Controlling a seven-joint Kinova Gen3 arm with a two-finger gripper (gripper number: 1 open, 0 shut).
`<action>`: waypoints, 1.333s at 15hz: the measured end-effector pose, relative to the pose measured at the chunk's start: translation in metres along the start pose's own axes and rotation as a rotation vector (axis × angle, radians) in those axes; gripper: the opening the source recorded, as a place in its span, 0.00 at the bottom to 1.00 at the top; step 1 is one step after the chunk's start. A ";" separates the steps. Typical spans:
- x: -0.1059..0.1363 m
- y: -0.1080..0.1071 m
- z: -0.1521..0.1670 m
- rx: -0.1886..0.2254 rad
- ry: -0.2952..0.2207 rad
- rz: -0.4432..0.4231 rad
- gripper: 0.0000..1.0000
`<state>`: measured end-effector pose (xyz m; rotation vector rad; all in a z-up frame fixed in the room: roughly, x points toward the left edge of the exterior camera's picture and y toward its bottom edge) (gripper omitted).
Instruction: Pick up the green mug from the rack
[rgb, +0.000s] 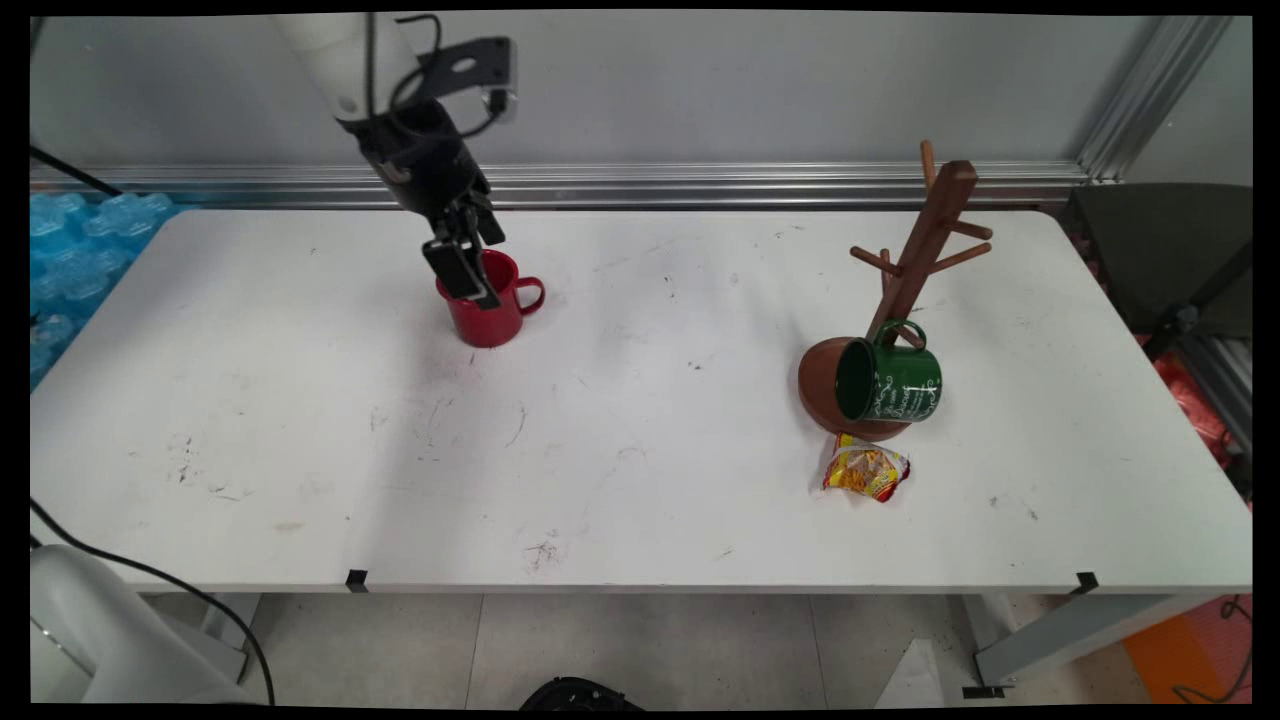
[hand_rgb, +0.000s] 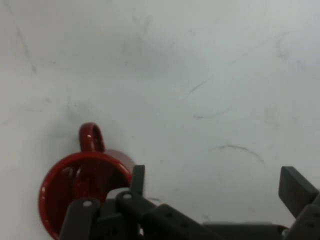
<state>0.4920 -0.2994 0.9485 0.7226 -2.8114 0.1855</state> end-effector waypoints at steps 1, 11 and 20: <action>-0.005 0.004 -0.007 -0.008 0.018 -0.008 1.00; -0.045 0.036 -0.047 -0.093 0.158 -0.048 1.00; -0.052 0.065 -0.050 -0.168 0.279 -0.143 1.00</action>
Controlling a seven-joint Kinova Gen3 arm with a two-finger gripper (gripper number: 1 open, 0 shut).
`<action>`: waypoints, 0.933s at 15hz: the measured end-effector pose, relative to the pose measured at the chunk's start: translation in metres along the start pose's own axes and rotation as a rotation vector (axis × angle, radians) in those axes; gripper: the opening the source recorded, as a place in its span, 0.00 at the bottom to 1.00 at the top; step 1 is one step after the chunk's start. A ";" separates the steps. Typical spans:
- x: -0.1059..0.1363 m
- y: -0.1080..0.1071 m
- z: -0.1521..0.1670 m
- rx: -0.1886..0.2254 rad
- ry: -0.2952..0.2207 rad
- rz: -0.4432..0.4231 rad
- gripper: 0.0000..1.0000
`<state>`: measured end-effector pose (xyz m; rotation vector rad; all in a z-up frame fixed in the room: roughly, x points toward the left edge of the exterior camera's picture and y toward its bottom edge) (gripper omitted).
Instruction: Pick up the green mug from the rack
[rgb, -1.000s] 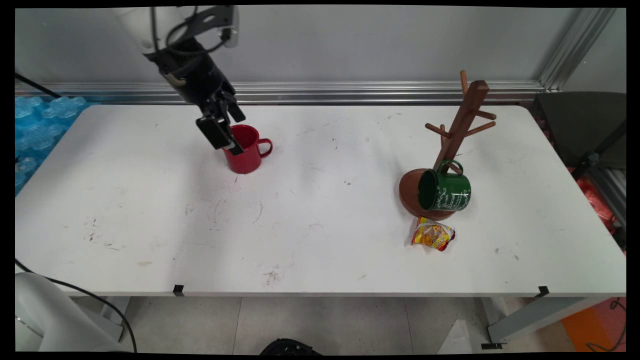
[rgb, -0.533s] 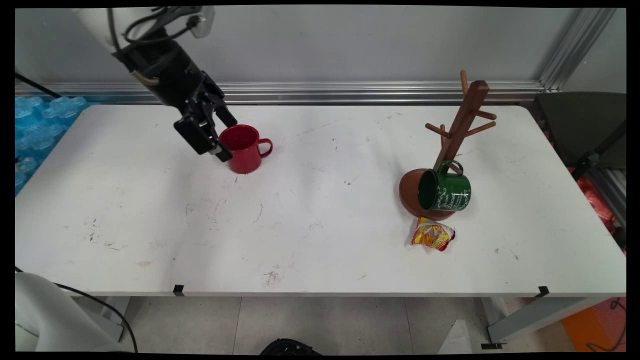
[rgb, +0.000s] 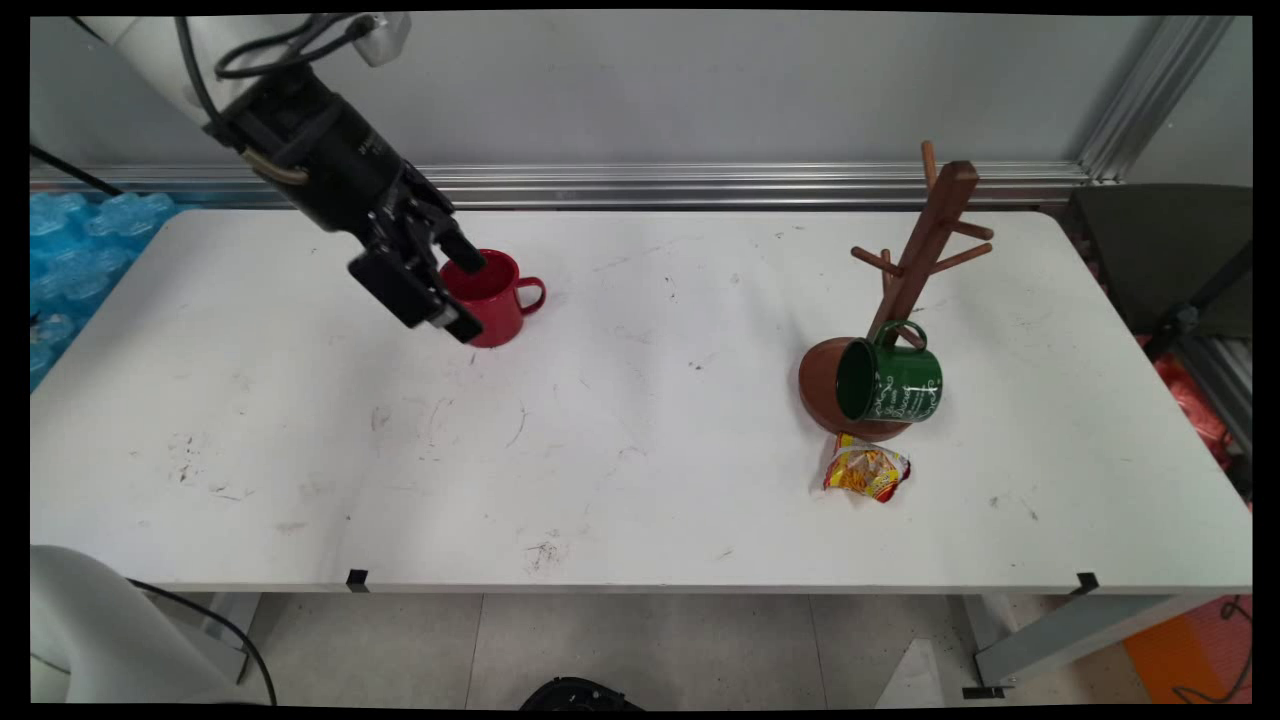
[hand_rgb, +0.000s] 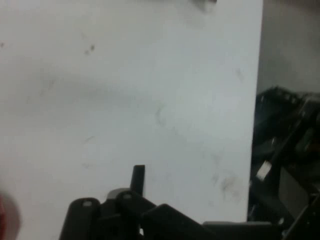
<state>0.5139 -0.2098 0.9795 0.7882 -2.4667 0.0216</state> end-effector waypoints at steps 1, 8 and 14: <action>0.002 0.003 0.004 -0.004 0.013 -0.010 1.00; 0.037 0.017 0.055 -0.023 0.122 -0.097 1.00; 0.075 0.018 0.122 -0.053 0.188 -0.164 1.00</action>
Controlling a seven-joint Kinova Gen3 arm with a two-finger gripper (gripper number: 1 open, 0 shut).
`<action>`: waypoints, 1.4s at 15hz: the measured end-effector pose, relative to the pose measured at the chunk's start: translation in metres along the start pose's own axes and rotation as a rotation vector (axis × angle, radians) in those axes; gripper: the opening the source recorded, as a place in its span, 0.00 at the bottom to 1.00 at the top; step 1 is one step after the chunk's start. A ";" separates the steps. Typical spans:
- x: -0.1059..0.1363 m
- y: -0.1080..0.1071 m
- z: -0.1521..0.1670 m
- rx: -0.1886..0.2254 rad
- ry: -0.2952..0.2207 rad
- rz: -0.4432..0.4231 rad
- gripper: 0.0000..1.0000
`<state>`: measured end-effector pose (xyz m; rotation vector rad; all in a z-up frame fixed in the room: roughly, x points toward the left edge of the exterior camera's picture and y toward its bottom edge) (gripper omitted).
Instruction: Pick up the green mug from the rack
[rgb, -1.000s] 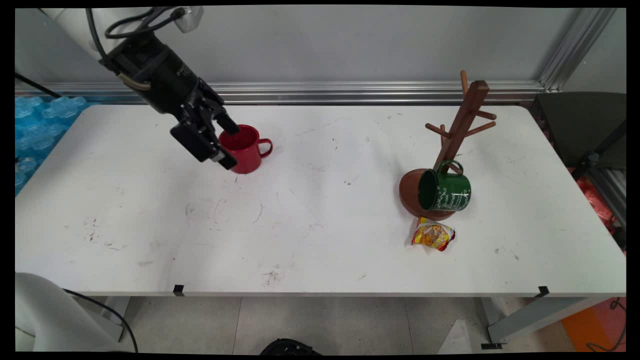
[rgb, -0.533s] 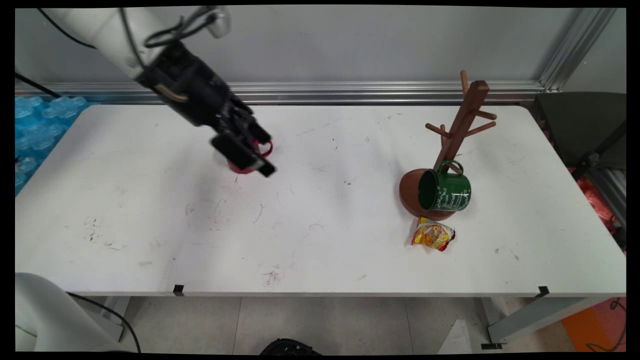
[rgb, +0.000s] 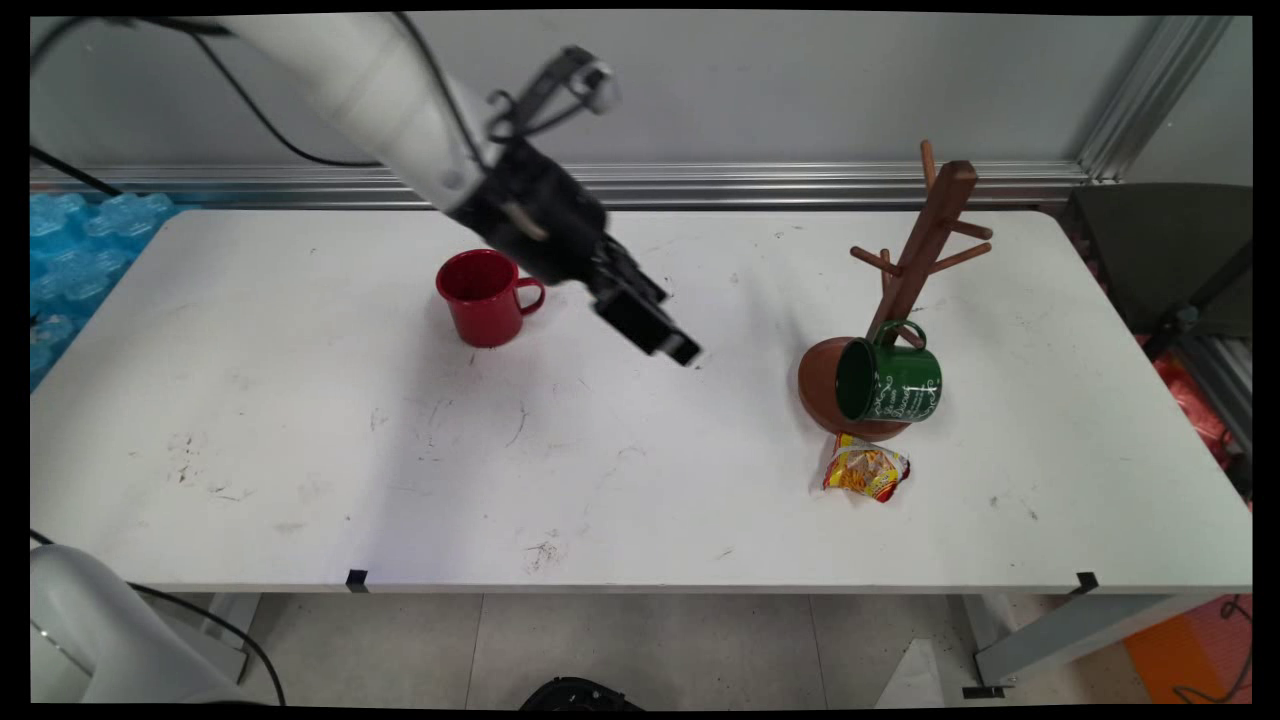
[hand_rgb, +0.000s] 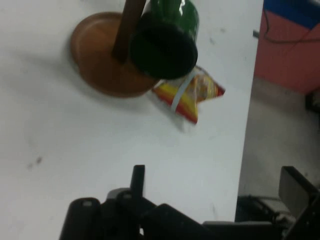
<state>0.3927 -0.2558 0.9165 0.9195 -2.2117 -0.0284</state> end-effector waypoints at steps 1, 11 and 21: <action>0.003 0.000 0.011 -0.006 0.008 -0.009 1.00; 0.024 -0.003 0.111 -0.051 0.068 -0.130 1.00; 0.036 -0.005 0.176 -0.097 0.128 -0.236 1.00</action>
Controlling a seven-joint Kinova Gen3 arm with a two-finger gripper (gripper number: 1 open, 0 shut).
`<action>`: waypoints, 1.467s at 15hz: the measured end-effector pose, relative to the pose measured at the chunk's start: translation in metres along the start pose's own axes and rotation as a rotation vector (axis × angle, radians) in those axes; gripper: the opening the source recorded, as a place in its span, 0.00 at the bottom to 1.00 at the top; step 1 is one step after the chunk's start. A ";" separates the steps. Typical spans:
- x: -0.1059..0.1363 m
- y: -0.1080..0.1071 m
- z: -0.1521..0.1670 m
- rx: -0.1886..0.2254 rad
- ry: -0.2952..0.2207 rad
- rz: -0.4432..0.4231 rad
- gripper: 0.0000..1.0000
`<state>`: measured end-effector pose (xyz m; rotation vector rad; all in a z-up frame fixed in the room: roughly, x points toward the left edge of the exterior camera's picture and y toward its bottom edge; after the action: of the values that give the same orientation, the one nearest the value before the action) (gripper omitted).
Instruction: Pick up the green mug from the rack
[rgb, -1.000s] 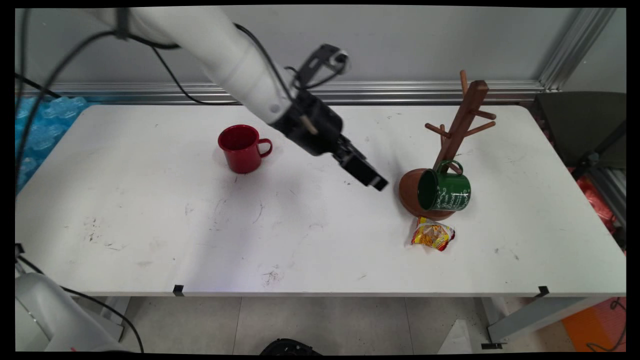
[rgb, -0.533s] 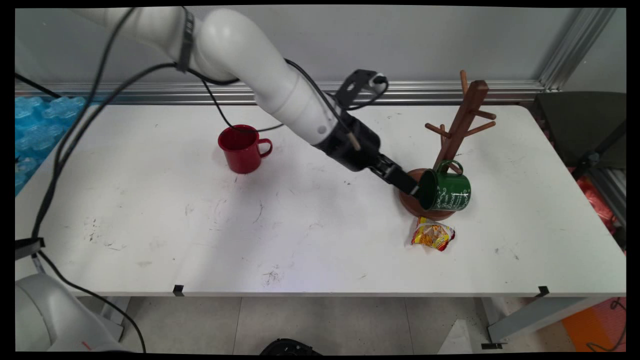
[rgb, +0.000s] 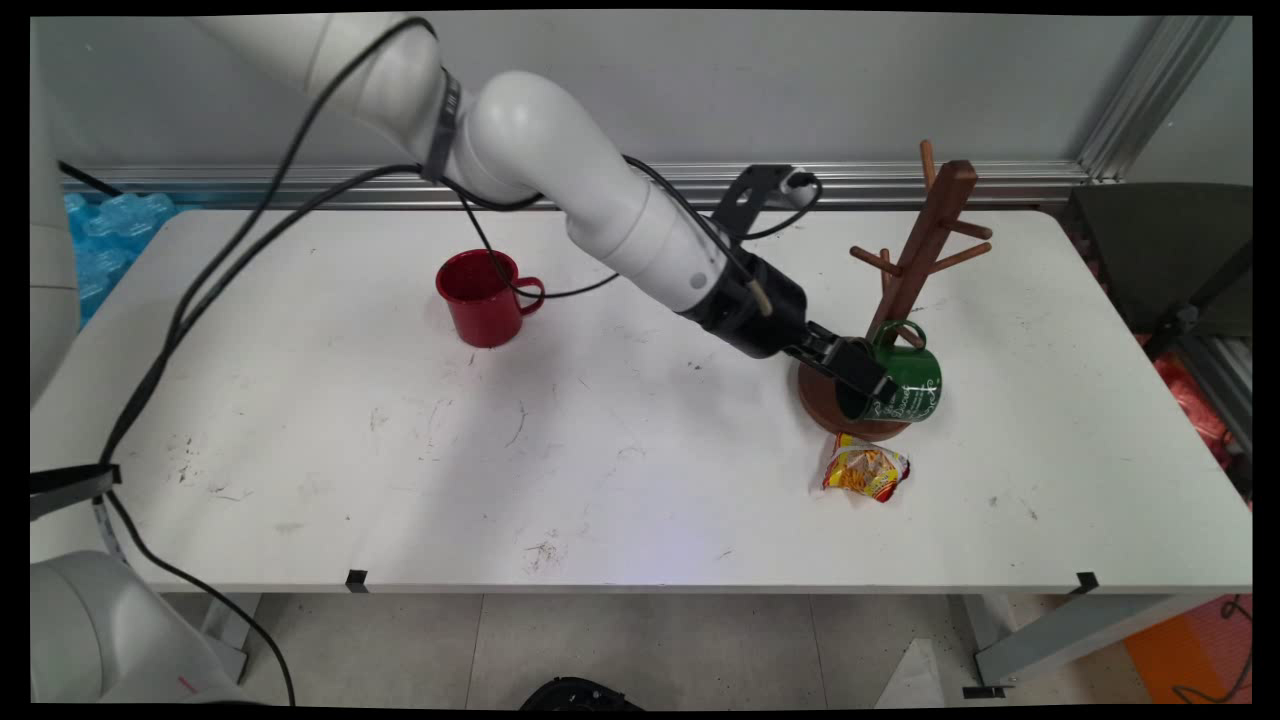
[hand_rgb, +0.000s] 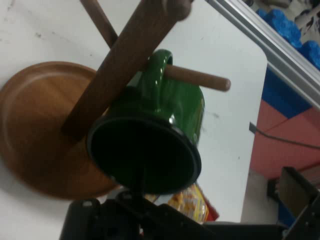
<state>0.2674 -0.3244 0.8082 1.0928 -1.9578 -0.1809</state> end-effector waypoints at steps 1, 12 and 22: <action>0.001 -0.001 0.006 -0.005 0.006 -0.011 1.00; 0.003 -0.007 0.043 -0.048 0.045 -0.077 1.00; -0.002 -0.012 0.054 -0.038 0.065 -0.086 0.00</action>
<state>0.2349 -0.3445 0.7679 1.1449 -1.8445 -0.2250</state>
